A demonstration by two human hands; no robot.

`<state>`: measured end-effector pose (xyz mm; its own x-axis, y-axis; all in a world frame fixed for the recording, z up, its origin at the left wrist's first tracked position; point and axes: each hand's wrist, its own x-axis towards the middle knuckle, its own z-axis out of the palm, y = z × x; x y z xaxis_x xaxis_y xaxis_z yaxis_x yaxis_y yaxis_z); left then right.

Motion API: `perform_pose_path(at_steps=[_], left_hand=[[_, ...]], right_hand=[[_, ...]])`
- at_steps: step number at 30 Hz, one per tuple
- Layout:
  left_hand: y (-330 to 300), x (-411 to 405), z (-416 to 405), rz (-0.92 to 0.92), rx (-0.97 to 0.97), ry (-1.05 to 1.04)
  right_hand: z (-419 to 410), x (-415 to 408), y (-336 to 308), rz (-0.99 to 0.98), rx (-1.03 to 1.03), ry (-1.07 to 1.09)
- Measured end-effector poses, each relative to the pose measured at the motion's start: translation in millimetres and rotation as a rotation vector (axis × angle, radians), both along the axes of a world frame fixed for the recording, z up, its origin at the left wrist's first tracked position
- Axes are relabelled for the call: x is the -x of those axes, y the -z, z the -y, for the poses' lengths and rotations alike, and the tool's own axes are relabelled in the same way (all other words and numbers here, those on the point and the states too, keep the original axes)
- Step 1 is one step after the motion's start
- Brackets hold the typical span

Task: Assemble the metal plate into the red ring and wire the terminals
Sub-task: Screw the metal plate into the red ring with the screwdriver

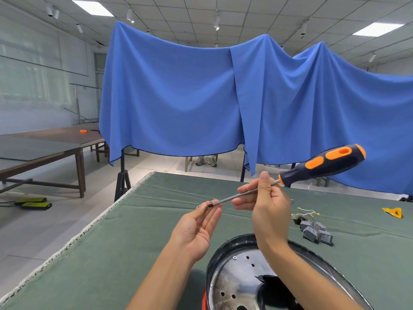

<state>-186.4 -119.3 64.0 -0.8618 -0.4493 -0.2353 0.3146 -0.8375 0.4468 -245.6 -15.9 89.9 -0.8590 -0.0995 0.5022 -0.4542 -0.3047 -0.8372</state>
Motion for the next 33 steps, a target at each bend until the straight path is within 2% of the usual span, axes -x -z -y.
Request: perform_pose_path(at_steps=[9,17,25,30,33], left_hand=[[-3.8,-1.2,-4.0,-0.055,-0.059,-0.051],[-4.5,-4.7,-1.2,-0.115,-0.108,-0.099],[-2.9,-2.7,-15.1,-0.066,-0.002,-0.088],[-7.7,-5.0,-13.0,-0.057,-0.006,-0.129],[-9.1,-8.4,-10.8,-0.061,-0.024,-0.146]], right_hand=[[2.0,-11.9,3.4,-0.023,0.045,-0.063],[3.2,-18.5,7.9,-0.118,-0.075,-0.055],[-12.6,-10.7,13.6,0.07,-0.183,-0.072],[-31.4,-11.4,6.2,0.152,-0.322,-0.189],[-44.6,-11.1,2.1,0.323,-0.187,-0.193]])
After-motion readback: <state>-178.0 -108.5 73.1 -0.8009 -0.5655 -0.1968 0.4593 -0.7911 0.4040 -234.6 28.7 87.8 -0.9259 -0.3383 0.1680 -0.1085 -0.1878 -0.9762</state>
